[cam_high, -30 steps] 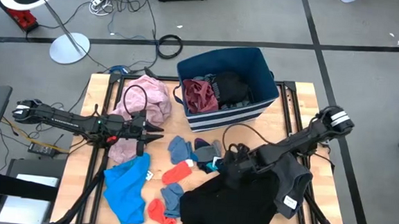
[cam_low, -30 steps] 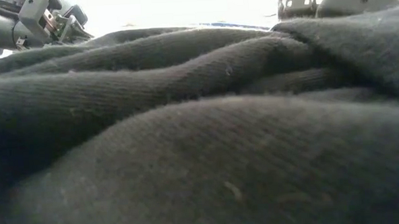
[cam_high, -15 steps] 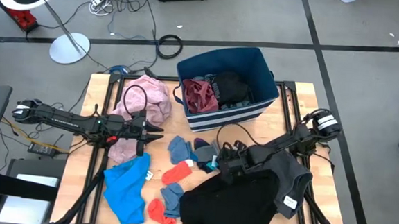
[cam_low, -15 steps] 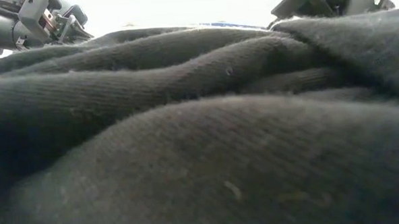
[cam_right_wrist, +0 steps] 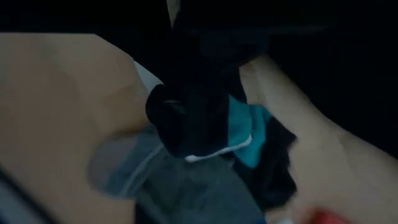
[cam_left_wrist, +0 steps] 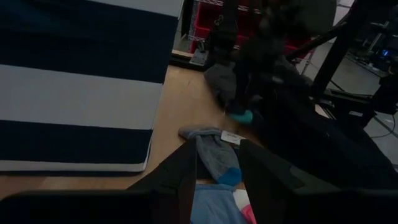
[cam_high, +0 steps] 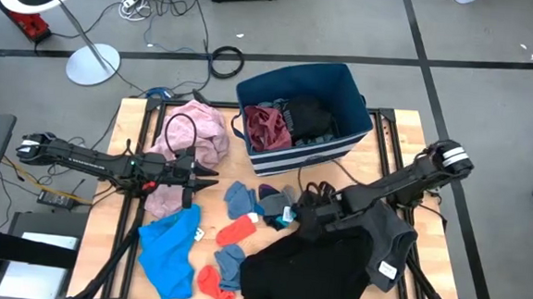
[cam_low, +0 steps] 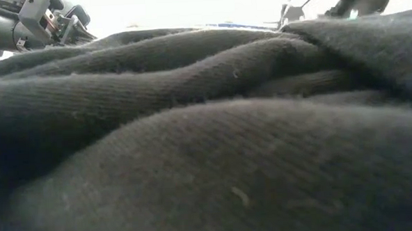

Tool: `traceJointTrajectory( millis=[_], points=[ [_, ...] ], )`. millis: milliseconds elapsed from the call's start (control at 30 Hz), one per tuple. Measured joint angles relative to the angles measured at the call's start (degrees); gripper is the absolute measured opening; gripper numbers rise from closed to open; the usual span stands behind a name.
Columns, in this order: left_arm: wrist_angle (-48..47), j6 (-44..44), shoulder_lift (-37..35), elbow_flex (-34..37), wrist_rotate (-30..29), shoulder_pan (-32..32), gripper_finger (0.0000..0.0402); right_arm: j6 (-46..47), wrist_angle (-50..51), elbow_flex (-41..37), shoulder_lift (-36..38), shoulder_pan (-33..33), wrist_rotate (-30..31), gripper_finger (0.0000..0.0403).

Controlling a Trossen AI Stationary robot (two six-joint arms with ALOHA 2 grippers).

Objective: Sort clothes
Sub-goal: Put the right blue sock in the blue laundry bin organizer

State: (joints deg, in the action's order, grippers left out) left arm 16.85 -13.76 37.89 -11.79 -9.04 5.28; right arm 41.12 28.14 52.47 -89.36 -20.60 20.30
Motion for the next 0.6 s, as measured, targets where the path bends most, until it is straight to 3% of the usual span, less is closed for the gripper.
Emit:
traceJointTrajectory(
  millis=[233, 433, 600],
  points=[
    [0.0, 0.0, 0.0, 0.0, 0.1, 0.0, 0.0129, 0.8, 16.2, 7.7, 6.1, -0.7, 6.7, 0.0004],
    [0.0, 2.0, 0.0, 0.0, 0.1, 0.0, 0.0129, -0.9, 32.8, 22.3, 7.1, -0.8, 12.6, 0.0004],
    [0.0, 4.1, 0.0, 0.0, 0.1, 0.0, 0.0129, -6.1, 38.2, 34.6, 7.1, -0.7, 17.9, 0.0004]
  ],
)
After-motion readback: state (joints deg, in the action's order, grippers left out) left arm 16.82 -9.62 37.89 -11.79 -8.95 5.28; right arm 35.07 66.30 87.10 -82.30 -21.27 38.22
